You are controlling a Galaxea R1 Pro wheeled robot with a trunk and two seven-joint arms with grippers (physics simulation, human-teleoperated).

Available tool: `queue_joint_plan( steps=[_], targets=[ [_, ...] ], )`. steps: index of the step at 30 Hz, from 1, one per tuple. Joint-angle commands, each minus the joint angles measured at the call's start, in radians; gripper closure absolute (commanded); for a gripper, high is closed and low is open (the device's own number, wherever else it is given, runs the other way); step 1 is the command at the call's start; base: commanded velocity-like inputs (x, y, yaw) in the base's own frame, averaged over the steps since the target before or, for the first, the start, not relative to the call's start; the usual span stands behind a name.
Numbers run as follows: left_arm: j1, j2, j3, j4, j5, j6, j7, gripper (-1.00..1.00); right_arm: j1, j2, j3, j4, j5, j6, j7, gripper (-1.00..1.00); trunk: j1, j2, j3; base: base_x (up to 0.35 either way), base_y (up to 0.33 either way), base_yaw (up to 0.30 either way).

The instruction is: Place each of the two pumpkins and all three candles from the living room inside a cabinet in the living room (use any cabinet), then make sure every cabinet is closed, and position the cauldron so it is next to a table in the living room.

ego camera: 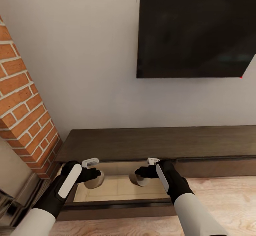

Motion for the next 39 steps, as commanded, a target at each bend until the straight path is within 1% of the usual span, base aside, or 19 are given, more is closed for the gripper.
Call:
queue_joint_plan(
  steps=[1,10,17,39],
  targets=[
    [-0.001,0.001,-0.003,-0.001,0.011,0.0,0.01,1.0,0.0,0.0,0.0,-0.002,-0.009,0.005,-0.003,1.0,0.004,-0.008,-0.004,0.0,0.0,0.22],
    [-0.001,0.001,-0.003,-0.001,0.011,0.0,0.01,1.0,0.0,0.0,0.0,-0.003,-0.011,0.004,-0.002,1.0,0.038,-0.071,-0.032,0.0,0.0,0.039],
    [-0.001,0.001,-0.004,-0.001,0.012,0.0,0.009,1.0,0.0,0.0,-0.001,-0.003,-0.012,0.002,-0.001,1.0,0.065,-0.12,-0.053,0.0,0.0,-0.109],
    [-0.001,-0.001,-0.002,-0.001,0.011,-0.006,0.008,1.0,0.0,0.0,-0.001,-0.005,-0.012,-0.009,0.003,1.0,0.15,-0.274,-0.121,0.0,0.0,-0.002]
  ],
)
